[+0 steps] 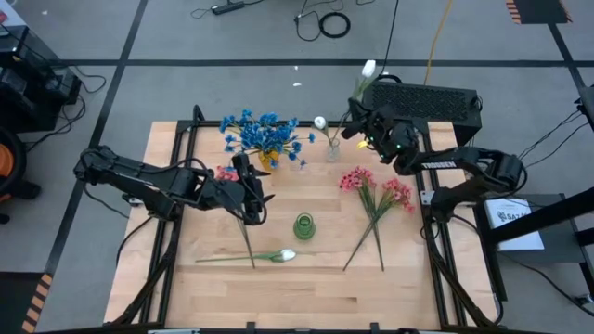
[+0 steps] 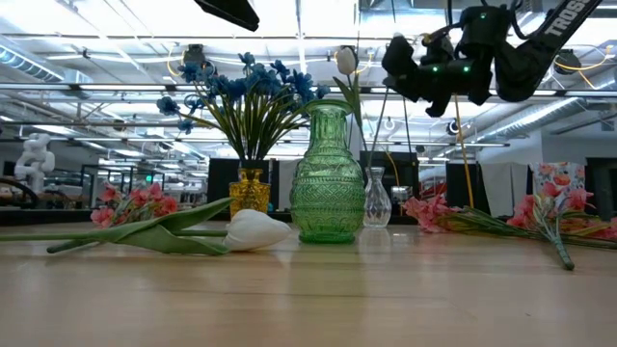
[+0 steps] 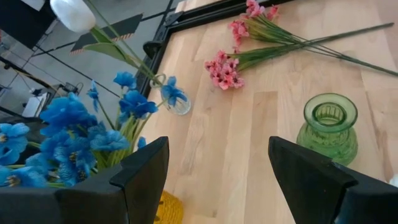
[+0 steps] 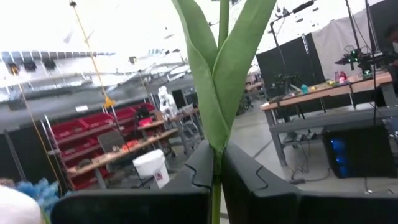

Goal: Sort flowers into vase by color
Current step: Put the right white tulip into the transparent vase

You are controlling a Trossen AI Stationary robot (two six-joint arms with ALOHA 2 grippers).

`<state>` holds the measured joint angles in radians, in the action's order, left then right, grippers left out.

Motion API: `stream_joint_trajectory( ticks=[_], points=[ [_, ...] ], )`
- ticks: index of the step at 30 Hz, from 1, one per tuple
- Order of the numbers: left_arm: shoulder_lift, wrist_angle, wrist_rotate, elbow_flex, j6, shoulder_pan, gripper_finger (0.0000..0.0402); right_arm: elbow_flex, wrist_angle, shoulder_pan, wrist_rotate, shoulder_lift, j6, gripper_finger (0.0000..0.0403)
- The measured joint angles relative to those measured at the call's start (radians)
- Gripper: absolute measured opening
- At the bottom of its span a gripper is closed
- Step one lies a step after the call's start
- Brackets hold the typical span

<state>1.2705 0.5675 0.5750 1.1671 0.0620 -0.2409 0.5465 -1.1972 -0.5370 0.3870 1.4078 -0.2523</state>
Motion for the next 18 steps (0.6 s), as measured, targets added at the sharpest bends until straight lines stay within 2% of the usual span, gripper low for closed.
stream_joint_trajectory(
  ticks=[10,18],
  points=[
    [0.0,0.001,-0.02,0.0,-0.005,-0.002,0.028,0.001,0.003,0.002,0.003,-0.061,0.03,0.0008],
    [0.0,-0.001,-0.022,0.0,-0.005,-0.002,0.028,0.001,0.096,0.002,0.004,-0.059,0.084,0.0008]
  ],
)
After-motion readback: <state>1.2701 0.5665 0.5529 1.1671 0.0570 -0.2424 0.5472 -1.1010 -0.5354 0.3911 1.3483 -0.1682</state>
